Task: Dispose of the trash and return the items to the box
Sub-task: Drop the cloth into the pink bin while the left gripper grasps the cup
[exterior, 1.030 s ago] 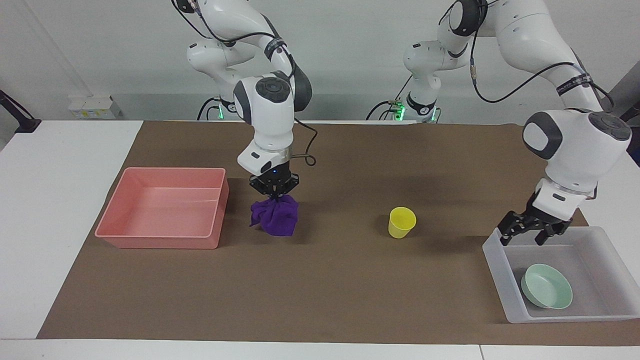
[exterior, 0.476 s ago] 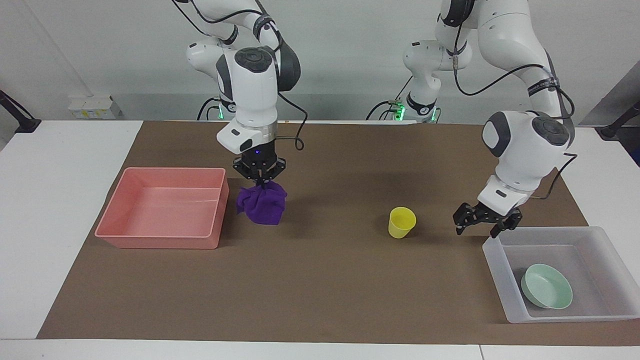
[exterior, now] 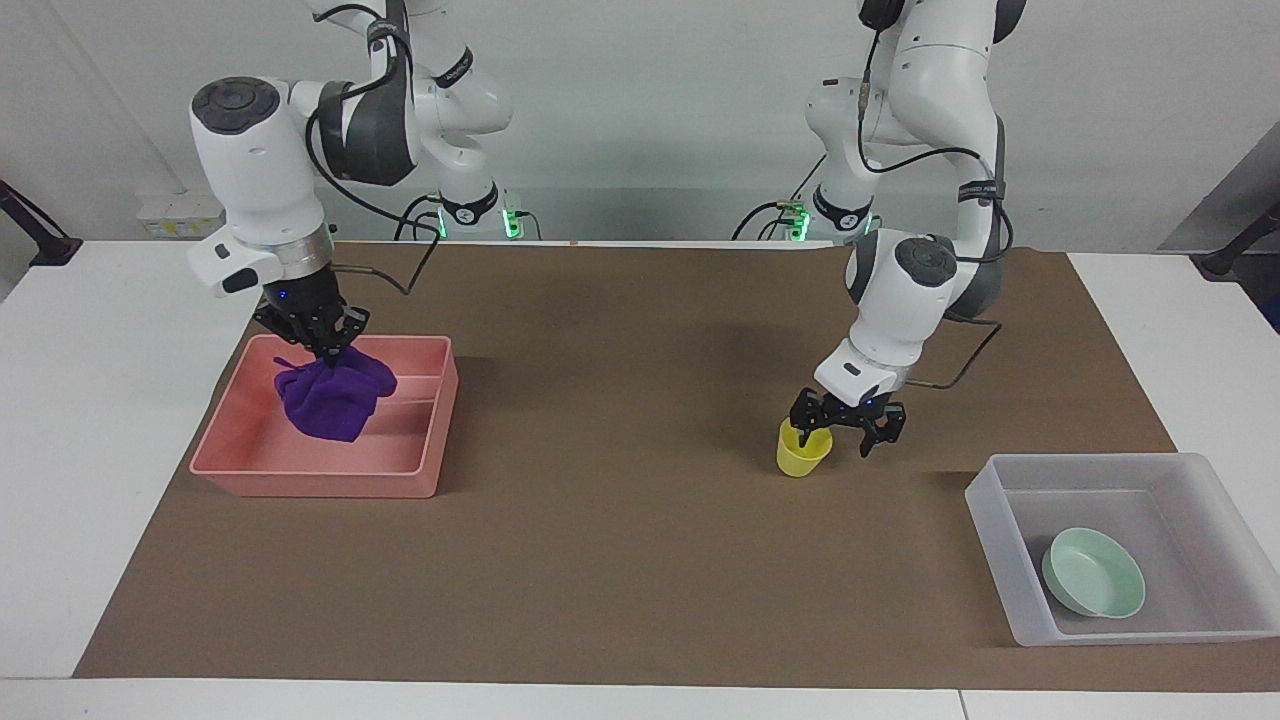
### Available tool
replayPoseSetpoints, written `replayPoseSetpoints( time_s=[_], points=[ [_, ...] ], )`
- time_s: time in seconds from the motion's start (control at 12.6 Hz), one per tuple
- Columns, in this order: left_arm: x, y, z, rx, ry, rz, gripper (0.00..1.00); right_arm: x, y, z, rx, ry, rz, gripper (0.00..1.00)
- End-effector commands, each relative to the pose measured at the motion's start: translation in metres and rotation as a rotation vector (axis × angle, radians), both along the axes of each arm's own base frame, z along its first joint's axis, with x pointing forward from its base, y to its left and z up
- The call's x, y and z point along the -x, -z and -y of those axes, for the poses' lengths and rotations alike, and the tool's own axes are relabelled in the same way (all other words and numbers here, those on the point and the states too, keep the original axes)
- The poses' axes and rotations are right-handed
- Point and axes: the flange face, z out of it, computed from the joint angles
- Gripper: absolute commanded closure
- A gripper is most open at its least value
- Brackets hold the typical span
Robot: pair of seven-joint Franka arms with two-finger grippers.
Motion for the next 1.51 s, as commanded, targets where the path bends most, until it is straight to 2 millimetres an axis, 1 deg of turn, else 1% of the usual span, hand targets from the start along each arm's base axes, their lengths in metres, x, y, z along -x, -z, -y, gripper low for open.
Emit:
replayPoseSetpoints(
  time_s=[0.0, 0.08, 0.16, 0.32, 0.4, 0.48, 0.55, 0.63, 0.71, 0.87, 0.95, 1.03, 1.11, 1.19, 1.27, 1.35, 1.43],
  points=[
    [0.018, 0.004, 0.000, 0.000, -0.053, 0.014, 0.54, 0.018, 0.049, 0.016, -0.023, -0.004, -0.015, 1.00],
    [0.015, 0.001, 0.003, 0.036, -0.132, 0.055, 0.90, 0.020, 0.063, 0.016, -0.025, -0.005, -0.014, 1.00],
    [0.016, 0.003, 0.006, 0.051, -0.164, 0.066, 1.00, 0.020, 0.073, 0.018, -0.040, 0.005, -0.012, 1.00],
    [0.017, 0.004, 0.008, 0.063, -0.207, 0.064, 1.00, 0.022, 0.088, 0.016, -0.057, 0.017, -0.013, 1.00],
    [0.015, 0.002, 0.008, 0.070, -0.225, 0.067, 1.00, 0.022, 0.093, 0.017, -0.058, 0.019, -0.017, 0.87],
    [0.012, -0.002, 0.005, 0.072, -0.233, 0.071, 1.00, 0.022, 0.094, 0.021, -0.058, 0.030, -0.017, 0.43],
    [0.009, -0.008, 0.001, 0.071, -0.235, 0.074, 1.00, 0.020, 0.094, 0.020, -0.057, 0.034, -0.018, 0.00],
    [0.008, -0.018, -0.004, 0.072, -0.241, 0.081, 1.00, 0.018, 0.090, 0.015, -0.057, 0.026, -0.020, 0.00],
    [0.001, -0.031, -0.015, 0.081, -0.260, 0.106, 1.00, 0.015, 0.079, 0.011, -0.056, 0.023, -0.015, 0.00],
    [-0.020, -0.056, -0.046, 0.096, -0.312, 0.156, 1.00, 0.010, 0.051, 0.008, -0.056, 0.058, -0.013, 0.00],
    [-0.032, -0.067, -0.064, 0.100, -0.339, 0.184, 1.00, 0.011, 0.032, 0.003, -0.055, 0.075, -0.016, 0.00],
    [-0.044, -0.080, -0.086, 0.095, -0.352, 0.206, 1.00, 0.010, 0.008, -0.008, -0.057, 0.095, -0.018, 0.00],
    [-0.055, -0.090, -0.108, 0.080, -0.345, 0.219, 1.00, 0.010, -0.011, -0.013, -0.057, 0.126, -0.024, 0.00],
    [-0.068, -0.097, -0.133, 0.058, -0.329, 0.220, 1.00, 0.011, -0.031, -0.027, -0.056, 0.128, -0.036, 0.00],
    [-0.079, -0.109, -0.161, 0.039, -0.322, 0.226, 1.00, 0.013, -0.051, -0.029, -0.057, 0.142, -0.042, 0.00],
    [-0.089, -0.120, -0.181, 0.021, -0.306, 0.224, 1.00, 0.017, -0.066, -0.032, -0.073, 0.144, -0.041, 0.00],
    [-0.096, -0.126, -0.207, 0.002, -0.303, 0.205, 1.00, 0.019, -0.079, -0.033, -0.085, 0.147, -0.034, 0.00]
  ],
)
